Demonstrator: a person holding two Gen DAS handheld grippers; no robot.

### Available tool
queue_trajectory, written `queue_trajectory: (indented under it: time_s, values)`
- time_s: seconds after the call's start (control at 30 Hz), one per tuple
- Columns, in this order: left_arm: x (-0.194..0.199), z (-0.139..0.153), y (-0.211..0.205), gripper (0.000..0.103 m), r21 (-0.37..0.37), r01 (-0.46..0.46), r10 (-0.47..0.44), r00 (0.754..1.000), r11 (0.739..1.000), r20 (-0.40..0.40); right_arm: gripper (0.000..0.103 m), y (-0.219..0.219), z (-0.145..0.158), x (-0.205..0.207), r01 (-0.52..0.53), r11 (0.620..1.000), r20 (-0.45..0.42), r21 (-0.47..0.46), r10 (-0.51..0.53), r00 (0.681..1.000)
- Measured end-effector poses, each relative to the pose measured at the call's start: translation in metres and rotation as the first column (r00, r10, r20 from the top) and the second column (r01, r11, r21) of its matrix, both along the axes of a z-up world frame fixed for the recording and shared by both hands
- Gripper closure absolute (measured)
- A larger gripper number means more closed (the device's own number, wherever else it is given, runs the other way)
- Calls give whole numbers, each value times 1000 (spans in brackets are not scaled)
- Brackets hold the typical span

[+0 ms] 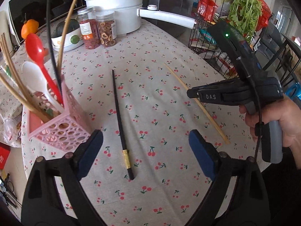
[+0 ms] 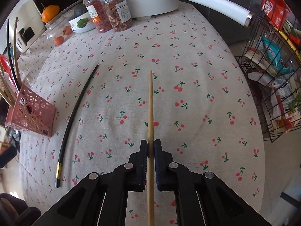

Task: Organize utensils
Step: 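Grasp the gold-banded black chopstick with the left tool while the right tool lifts its chopstick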

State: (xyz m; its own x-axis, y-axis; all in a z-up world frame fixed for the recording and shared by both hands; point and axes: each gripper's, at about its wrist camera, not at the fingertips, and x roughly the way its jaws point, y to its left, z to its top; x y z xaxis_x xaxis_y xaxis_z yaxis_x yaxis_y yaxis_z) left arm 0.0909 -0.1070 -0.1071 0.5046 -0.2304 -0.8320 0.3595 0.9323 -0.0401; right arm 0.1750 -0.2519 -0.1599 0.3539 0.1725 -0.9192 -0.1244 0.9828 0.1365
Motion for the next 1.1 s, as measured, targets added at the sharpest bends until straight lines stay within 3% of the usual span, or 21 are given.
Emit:
queue_trajectory:
  time_s: [0.17, 0.3, 0.43, 0.57, 0.63, 0.83, 0.93, 1.0, 1.1]
  values:
    - [59, -26, -30, 39, 61, -90, 92, 995, 994, -26, 96, -36, -2, -2, 70, 997, -25, 40, -70, 997]
    - [108, -47, -34, 47, 141, -191, 199, 979, 971, -42, 96, -52, 6, -4, 96, 992, -12, 86, -95, 995]
    - [139, -55, -19, 48, 136, -295, 305, 950, 946, -62, 96, -59, 13, -3, 99, 988, -5, 117, -99, 995]
    - [152, -63, -16, 48, 153, -325, 338, 939, 933, -69, 96, -56, 14, -2, 82, 988, -3, 130, -82, 997]
    - [155, -65, -10, 48, 124, -349, 360, 929, 929, -85, 96, -54, 16, -1, 72, 988, 0, 135, -73, 997]
    - [154, -68, -5, 57, 68, -348, 354, 929, 935, -112, 96, -52, 18, 0, 67, 987, 6, 148, -69, 998]
    - [144, -67, -8, 70, 64, -313, 319, 942, 947, -105, 96, -51, 20, -1, 69, 986, 9, 149, -72, 997]
    - [137, -66, -12, 88, 63, -282, 287, 952, 957, -106, 96, -49, 22, -2, 72, 985, 14, 158, -75, 997]
    - [125, -64, -18, 95, 78, -242, 250, 962, 967, -112, 96, -46, 29, -6, 74, 983, 36, 170, -81, 996]
